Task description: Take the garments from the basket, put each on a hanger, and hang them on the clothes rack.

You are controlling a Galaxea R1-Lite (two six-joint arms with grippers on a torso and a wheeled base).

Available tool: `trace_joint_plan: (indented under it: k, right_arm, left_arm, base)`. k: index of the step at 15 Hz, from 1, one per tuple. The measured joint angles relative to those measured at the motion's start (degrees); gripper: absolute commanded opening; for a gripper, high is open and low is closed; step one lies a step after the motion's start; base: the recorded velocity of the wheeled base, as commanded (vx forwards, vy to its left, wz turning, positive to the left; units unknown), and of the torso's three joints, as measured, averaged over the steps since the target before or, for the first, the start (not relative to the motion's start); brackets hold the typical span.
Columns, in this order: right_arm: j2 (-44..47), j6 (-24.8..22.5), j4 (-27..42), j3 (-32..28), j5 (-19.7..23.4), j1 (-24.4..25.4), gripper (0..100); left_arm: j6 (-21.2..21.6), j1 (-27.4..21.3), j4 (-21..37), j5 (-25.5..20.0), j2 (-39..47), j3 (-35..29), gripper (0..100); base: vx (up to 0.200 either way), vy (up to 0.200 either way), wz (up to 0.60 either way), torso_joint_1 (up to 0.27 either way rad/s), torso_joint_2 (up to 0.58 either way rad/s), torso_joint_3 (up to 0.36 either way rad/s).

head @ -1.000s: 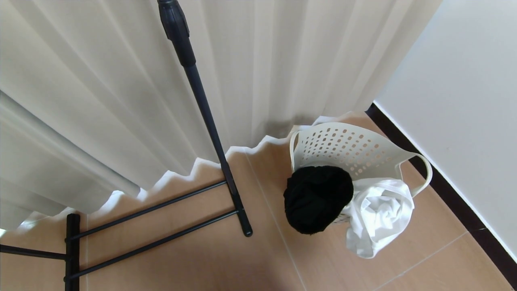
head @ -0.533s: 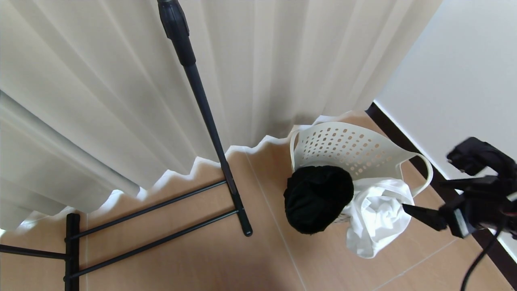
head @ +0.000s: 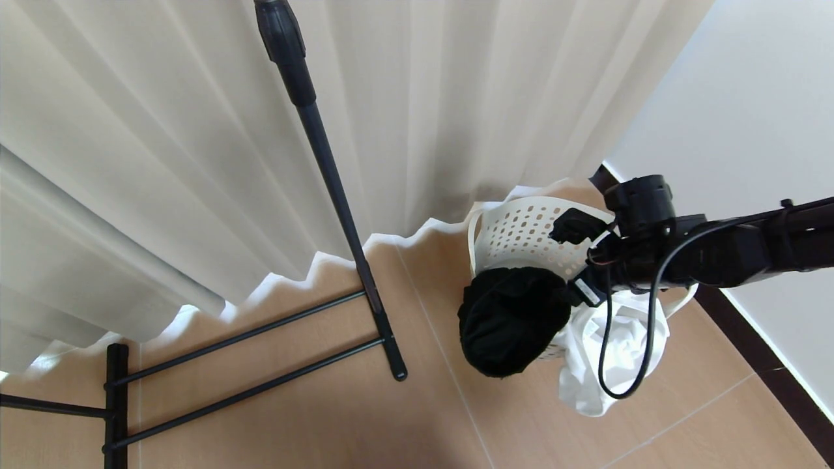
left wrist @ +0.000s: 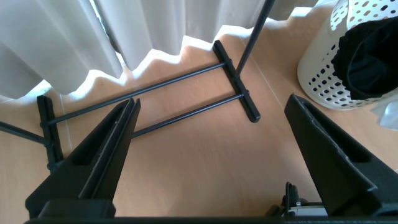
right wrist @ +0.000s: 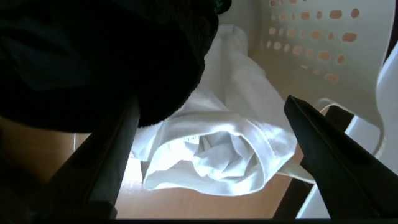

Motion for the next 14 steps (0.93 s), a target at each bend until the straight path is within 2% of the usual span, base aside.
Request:
trace_joint_plan:
  k: [4, 10, 11, 14]
  right_arm:
    - [7.23, 0.01, -0.17, -5.68, -0.26, -0.35, 100]
    - [12.39, 0.23, -0.30, -10.08, -1.10, -1.22, 100]
    - [12.82, 0.23, -0.28, -10.40, -1.10, -1.24, 0]
    - [13.97, 1.45, -0.34, -11.47, -1.02, -1.38, 0]
  left_arm:
    - [-0.02, 0.00, 0.00, -0.02, 0.02, 0.00, 100]
    - [0.00, 0.00, 0.00, 0.00, 0.00, 0.00, 100]
    - [0.00, 0.00, 0.02, -0.02, 0.00, 0.00, 100]
    - [-0.02, 0.00, 0.00, -0.02, 0.00, 0.00, 100]
  base:
    - [0.000, 0.000, 0.00, 0.000, 0.00, 0.000]
    - [0.000, 0.000, 0.00, 0.000, 0.00, 0.000]
    - [0.000, 0.000, 0.00, 0.000, 0.00, 0.000]
    - [0.000, 0.000, 0.00, 0.000, 0.00, 0.000]
